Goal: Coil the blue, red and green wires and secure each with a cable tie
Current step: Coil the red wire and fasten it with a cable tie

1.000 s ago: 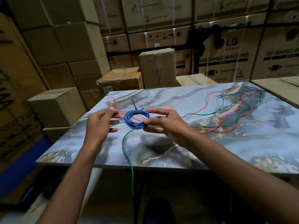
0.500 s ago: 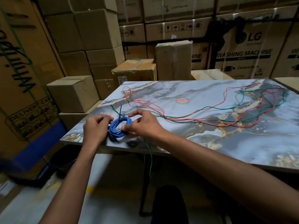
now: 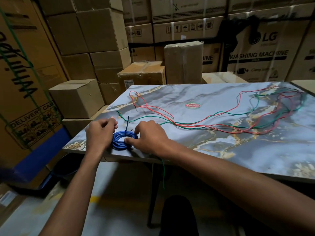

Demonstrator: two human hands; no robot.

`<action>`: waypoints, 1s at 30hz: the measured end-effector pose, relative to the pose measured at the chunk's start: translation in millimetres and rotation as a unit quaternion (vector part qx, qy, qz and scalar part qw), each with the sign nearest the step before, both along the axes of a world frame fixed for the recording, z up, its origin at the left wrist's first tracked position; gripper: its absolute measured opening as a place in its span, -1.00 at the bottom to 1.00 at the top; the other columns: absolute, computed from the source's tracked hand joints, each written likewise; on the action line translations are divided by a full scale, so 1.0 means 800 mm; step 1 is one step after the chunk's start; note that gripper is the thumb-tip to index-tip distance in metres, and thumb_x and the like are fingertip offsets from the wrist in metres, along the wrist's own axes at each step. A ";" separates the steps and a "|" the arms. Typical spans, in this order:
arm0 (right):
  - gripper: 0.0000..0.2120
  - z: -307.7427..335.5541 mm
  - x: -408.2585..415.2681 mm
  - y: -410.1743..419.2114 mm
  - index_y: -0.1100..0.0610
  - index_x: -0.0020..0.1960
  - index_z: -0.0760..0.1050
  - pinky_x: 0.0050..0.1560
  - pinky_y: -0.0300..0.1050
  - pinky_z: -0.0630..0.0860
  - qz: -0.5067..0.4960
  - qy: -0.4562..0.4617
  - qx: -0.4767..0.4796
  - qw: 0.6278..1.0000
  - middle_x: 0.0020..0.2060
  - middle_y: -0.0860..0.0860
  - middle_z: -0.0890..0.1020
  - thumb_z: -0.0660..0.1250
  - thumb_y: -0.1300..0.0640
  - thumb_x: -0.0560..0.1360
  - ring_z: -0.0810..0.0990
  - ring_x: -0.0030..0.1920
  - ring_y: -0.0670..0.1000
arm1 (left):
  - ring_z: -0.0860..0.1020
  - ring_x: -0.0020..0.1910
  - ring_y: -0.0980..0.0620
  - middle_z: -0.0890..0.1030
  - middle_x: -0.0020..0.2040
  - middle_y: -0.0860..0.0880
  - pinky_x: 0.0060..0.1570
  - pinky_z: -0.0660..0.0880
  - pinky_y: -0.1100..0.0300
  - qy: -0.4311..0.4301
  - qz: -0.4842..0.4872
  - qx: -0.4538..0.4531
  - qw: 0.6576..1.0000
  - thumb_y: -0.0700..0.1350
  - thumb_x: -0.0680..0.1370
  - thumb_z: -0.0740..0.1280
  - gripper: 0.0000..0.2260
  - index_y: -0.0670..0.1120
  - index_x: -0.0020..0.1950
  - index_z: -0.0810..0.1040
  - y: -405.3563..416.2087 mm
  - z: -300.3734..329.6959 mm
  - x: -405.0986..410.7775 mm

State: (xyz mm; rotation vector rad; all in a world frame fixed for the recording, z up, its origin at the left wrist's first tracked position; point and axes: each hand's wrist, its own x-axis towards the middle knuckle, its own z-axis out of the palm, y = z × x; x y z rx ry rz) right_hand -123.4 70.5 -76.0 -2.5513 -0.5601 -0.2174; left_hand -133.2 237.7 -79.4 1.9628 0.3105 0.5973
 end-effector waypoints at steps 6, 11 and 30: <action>-0.52 0.011 0.012 -0.035 0.07 0.00 0.72 -0.02 -0.02 0.61 -0.011 -0.023 0.056 0.998 -0.05 0.02 0.74 0.35 -0.33 0.51 0.67 -0.04 0.05 | 0.65 -0.09 0.01 0.69 -0.17 0.04 0.05 0.59 -0.06 -0.011 0.003 0.058 0.998 0.05 0.59 0.30 -0.77 0.01 -0.12 0.69 -0.016 0.010 0.006; -0.67 0.014 0.035 -0.095 0.03 -0.04 0.72 -0.06 -0.07 0.53 -0.065 -0.015 0.066 0.996 -0.06 0.01 0.75 0.40 -0.22 0.51 0.67 -0.02 0.09 | 0.60 -0.09 0.01 0.68 -0.13 0.05 -0.11 0.48 0.10 -0.023 0.026 0.120 0.992 0.07 0.57 0.33 -0.76 -0.04 -0.07 0.73 -0.037 0.019 0.015; -0.80 -0.005 0.066 -0.214 0.12 -0.02 0.65 -0.21 -0.08 0.30 -0.117 -0.119 -0.123 0.978 -0.09 0.15 0.68 0.36 0.01 0.52 0.59 0.05 0.25 | 0.37 0.40 -0.19 0.31 0.43 -0.13 0.35 0.38 -0.03 0.186 -0.210 0.352 0.893 0.22 0.31 0.38 -0.28 0.04 0.45 0.39 -0.153 0.009 0.072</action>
